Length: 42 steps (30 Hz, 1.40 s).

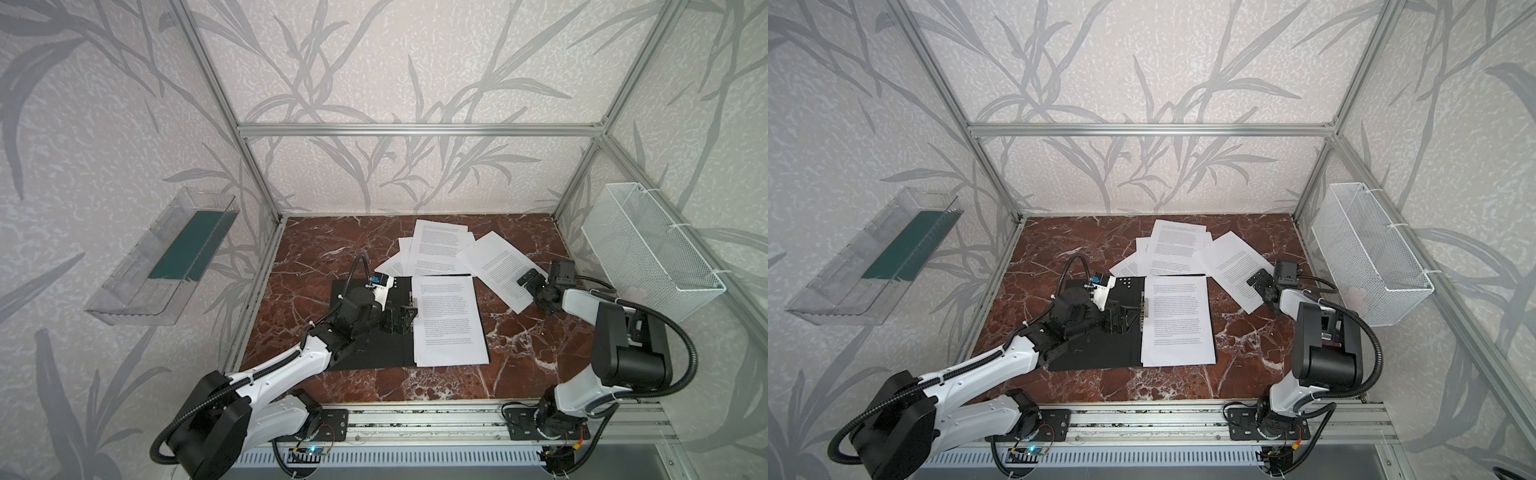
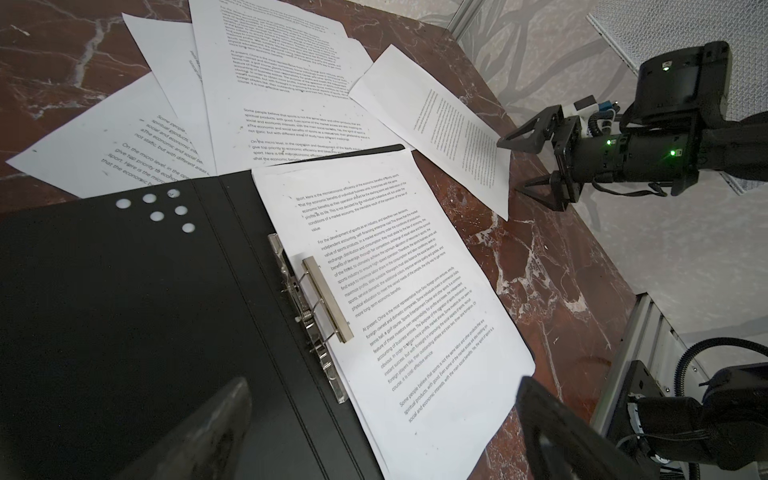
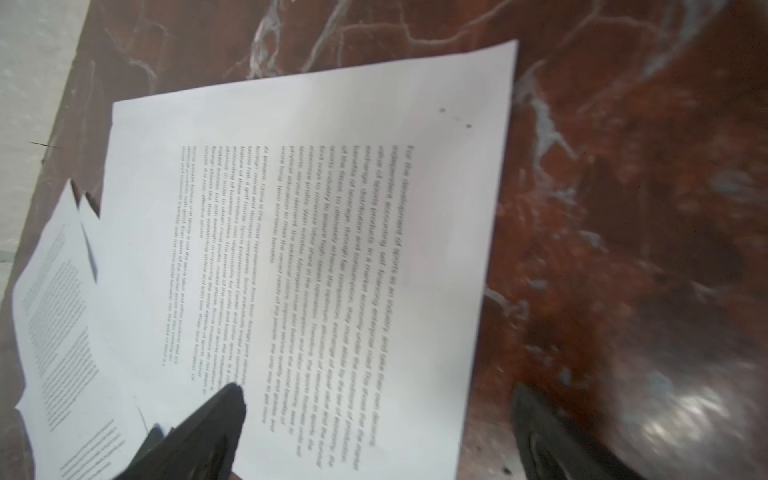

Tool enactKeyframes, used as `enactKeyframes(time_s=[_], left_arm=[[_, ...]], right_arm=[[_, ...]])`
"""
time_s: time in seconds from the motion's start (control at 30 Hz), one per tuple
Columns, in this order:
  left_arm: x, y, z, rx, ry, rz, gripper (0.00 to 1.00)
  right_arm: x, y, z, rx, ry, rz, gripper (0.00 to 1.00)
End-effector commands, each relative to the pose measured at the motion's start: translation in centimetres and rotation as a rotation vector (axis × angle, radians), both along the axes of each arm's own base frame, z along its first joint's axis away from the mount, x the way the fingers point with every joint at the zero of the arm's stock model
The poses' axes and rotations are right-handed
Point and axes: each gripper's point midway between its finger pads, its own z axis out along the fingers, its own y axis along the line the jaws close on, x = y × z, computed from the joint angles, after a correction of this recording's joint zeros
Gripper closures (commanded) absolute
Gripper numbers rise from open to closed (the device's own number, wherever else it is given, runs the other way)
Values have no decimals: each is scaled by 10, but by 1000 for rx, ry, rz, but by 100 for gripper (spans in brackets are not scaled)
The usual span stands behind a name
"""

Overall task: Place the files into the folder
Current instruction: 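Reach the right gripper over the loose sheet pile beyond the folder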

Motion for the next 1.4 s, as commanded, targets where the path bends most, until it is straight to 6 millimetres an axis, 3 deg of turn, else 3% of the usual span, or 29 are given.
enactKeyframes(time_s=[0.0, 0.2, 0.43, 0.53, 0.63, 0.77, 1.03, 1.17, 1.37], left_arm=[[2, -2, 12, -18, -35, -2, 1], [2, -3, 11, -17, -34, -6, 1], [2, -4, 10, -15, -34, -8, 1], [2, -4, 9, -13, -31, -8, 1], [2, -5, 9, -14, -30, -10, 1], [2, -6, 8, -23, -25, -15, 1], [1, -6, 9, -29, -26, -15, 1], [1, -6, 10, -33, -28, -15, 1], [2, -6, 10, -22, -31, -13, 1]], right_arm=[[17, 13, -14, 82, 20, 67, 2], [69, 45, -20, 176, -14, 248, 5], [124, 75, 35, 112, -262, 436, 4], [112, 70, 43, 1, -174, 407, 4], [87, 79, 37, 68, -124, 374, 4], [54, 83, 16, 161, -96, 292, 4], [28, 92, -10, 207, -9, 261, 1], [36, 104, -17, 236, 0, 254, 1], [74, 126, -21, 303, -79, 285, 1]])
